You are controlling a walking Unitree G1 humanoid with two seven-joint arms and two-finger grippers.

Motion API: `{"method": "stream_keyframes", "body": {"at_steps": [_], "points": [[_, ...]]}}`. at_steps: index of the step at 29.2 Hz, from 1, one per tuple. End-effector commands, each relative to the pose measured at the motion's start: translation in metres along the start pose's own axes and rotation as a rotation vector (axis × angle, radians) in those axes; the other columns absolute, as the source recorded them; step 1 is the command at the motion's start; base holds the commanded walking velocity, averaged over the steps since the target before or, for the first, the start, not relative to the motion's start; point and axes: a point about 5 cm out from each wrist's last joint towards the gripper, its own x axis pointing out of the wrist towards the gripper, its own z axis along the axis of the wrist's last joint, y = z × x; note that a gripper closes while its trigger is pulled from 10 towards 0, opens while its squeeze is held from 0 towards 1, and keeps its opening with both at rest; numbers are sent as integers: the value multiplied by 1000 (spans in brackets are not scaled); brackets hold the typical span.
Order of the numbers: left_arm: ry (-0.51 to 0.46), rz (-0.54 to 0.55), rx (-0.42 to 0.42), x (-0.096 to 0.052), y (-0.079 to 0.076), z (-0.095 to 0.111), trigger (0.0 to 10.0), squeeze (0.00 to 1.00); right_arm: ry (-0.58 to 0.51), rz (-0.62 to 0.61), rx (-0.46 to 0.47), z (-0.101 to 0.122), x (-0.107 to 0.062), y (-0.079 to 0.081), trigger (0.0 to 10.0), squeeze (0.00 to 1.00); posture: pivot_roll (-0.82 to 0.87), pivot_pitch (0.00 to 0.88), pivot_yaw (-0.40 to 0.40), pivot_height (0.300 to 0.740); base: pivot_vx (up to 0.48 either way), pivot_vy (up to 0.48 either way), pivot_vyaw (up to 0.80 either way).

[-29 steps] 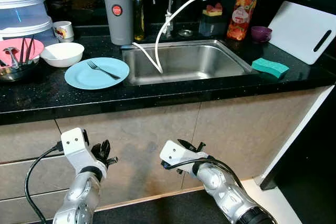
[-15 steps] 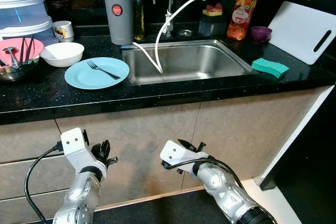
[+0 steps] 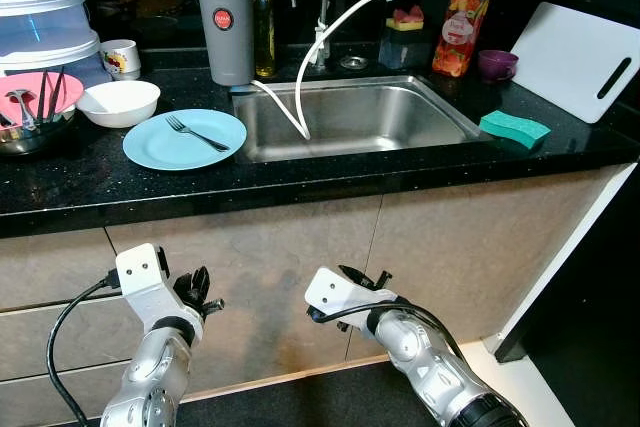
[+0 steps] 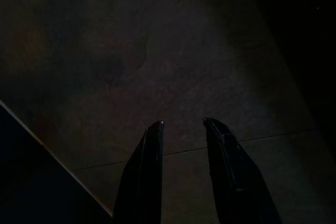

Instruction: Kitchen organization

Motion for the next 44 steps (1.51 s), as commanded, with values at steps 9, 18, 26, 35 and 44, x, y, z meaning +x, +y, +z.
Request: {"method": "stream_keyframes", "body": {"at_steps": [9, 18, 26, 35, 44], "points": [[19, 0, -11, 1, -1, -3, 10000, 0, 13, -5, 5, -3, 0, -2, 10000, 0, -145, 15, -3, 740, 0, 0, 0], [22, 0, -14, 0, -1, -3, 10000, 0, 12, -4, 3, -3, -1, -1, 10000, 0, -147, 17, -3, 740, 0, 0, 0], [20, 0, -14, 0, -1, -3, 10000, 0, 12, -1, 7, -4, -1, -1, 10000, 0, -143, 11, -11, 740, 0, 0, 0], [21, 0, -15, 0, 0, -4, 10000, 0, 8, 0, 9, -3, -1, 0, 10000, 0, -145, 0, -12, 740, 0, 0, 0], [24, -4, -15, -1, -1, -5, 10000, 0, 6, -2, 8, -3, -1, 0, 10000, 0, -146, 0, -11, 740, 0, 0, 0]]}}
